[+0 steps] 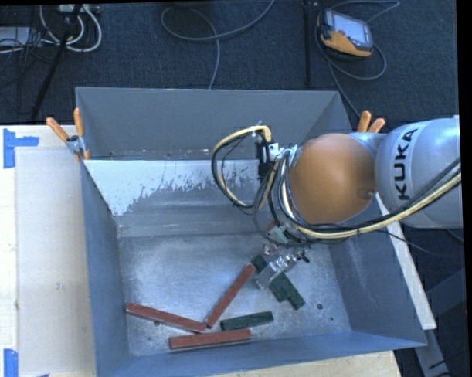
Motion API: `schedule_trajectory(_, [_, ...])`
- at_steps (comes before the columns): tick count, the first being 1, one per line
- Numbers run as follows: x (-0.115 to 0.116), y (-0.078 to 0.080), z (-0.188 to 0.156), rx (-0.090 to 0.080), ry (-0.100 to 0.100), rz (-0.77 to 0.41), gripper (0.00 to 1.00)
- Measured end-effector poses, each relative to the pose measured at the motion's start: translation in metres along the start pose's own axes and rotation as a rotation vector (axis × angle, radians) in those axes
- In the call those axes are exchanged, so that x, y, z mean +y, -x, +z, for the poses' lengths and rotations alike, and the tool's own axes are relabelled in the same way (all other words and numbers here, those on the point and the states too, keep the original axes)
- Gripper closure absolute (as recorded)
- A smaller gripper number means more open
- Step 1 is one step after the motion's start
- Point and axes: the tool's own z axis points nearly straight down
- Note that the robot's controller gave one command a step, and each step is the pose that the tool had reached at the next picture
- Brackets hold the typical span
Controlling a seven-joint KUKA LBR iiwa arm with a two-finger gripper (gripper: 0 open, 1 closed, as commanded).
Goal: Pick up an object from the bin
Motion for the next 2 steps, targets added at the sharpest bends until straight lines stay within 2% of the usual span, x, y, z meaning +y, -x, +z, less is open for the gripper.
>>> schedule_trajectory(1, [0.007, -0.007, -0.111, 0.006, -0.007, -0.041, 1.0])
schedule_trajectory(2, [0.005, 0.002, -0.199, 0.005, -0.009, -0.05, 1.0])
